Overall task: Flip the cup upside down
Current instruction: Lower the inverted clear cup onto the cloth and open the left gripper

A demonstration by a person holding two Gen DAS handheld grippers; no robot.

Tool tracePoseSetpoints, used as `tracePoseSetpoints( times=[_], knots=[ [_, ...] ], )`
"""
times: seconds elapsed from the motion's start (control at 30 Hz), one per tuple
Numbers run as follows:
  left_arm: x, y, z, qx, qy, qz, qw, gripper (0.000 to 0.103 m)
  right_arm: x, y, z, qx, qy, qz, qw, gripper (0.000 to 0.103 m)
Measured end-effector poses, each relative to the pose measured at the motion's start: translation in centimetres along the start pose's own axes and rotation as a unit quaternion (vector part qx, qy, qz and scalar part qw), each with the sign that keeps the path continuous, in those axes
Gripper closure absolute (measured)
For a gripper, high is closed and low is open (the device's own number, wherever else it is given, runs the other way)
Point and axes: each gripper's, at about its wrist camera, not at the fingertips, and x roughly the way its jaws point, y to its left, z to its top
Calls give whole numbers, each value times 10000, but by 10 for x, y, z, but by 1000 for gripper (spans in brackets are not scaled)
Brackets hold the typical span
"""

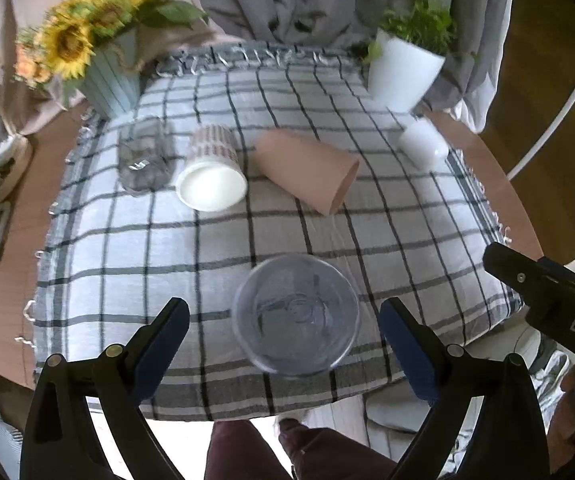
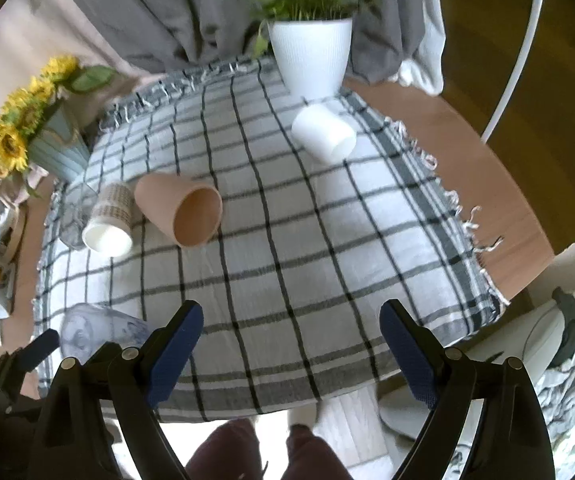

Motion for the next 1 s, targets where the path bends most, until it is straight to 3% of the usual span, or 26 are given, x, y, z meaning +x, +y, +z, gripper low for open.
tracePoseSetpoints(
  times=[0.4,0.73,1.0],
  knots=[
    [-71,15,-10,-393,-999,642,9921,0,-67,15,-8,-312,-884,363,9949,6],
    [-106,39,-39,-815,-1427,1193,9792,0,-97,21,-27,-302,-1430,652,9871,5],
    [-121,41,-45,-810,-1619,1244,9756,0,-110,36,-43,-533,-1657,801,9815,5]
  ],
)
